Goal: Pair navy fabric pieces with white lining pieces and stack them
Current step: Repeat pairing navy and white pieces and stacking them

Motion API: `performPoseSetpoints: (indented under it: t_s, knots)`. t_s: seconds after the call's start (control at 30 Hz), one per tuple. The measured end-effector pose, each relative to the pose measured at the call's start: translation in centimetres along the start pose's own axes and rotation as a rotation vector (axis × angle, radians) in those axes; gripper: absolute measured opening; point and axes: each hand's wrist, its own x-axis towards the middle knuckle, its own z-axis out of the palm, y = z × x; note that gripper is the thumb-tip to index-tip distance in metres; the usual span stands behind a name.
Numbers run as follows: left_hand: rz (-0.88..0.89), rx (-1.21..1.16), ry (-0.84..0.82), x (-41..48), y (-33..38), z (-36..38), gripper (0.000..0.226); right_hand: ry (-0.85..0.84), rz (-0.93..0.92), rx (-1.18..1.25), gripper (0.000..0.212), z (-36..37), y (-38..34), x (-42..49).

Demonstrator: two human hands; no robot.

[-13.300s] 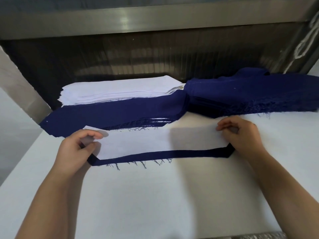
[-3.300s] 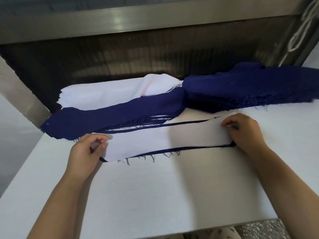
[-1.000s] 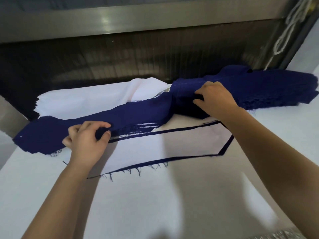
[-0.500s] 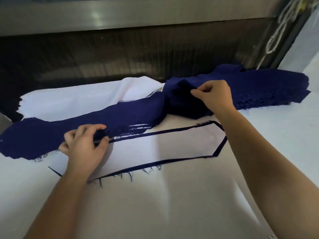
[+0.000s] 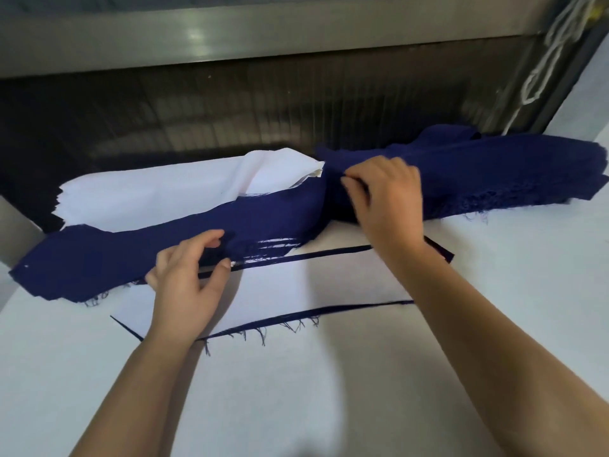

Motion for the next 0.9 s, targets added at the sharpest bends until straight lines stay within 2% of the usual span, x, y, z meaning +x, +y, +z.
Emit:
performPoseSetpoints:
  t_s: [0.1,0.2,0.3,0.4,0.53,0.67,0.73,0.83,0.9]
  knots:
    - [0.062,-0.319,-0.095,-0.5,0.9,-0.1,0.04,0.009,-0.247,0.041,0.013,1.1,-3.6,-1.9]
    - [0.094,-0.535,-0.179,-1.3,2.0,0.0,0.041,-0.012,-0.351,0.079,0.012,2.7,-5.9,-3.9]
    - [0.144,-0.589,-0.231,-1.7,2.2,0.2,0.038,-0.035,-0.356,0.077,0.02,3.8,-6.6,-4.9]
    - [0.047,-0.635,-0.263,-1.6,2.3,0.3,0.046,-0.095,-0.377,0.089,0.012,4.1,-6.2,-5.1]
    - [-0.039,-0.601,-0.153,-1.4,2.6,0.4,0.027,-0.192,-0.404,0.067,0.023,3.6,-4.6,-5.1]
    - [-0.15,-0.698,0.06,-1.0,2.2,0.0,0.016,-0.243,-0.334,-0.024,0.031,2.3,-2.1,-3.9]
    - [-0.212,-0.712,0.141,-0.5,1.6,-0.2,0.01,-0.317,-0.246,-0.107,0.041,1.8,-0.2,-3.3]
    - [-0.281,-0.674,0.213,0.1,0.4,-0.6,0.013,-0.422,-0.076,-0.253,0.048,0.9,2.9,-2.9]
    - [-0.304,-0.645,0.236,0.3,-0.3,-0.8,0.018,-0.375,0.026,-0.292,0.047,0.2,4.8,-3.0]
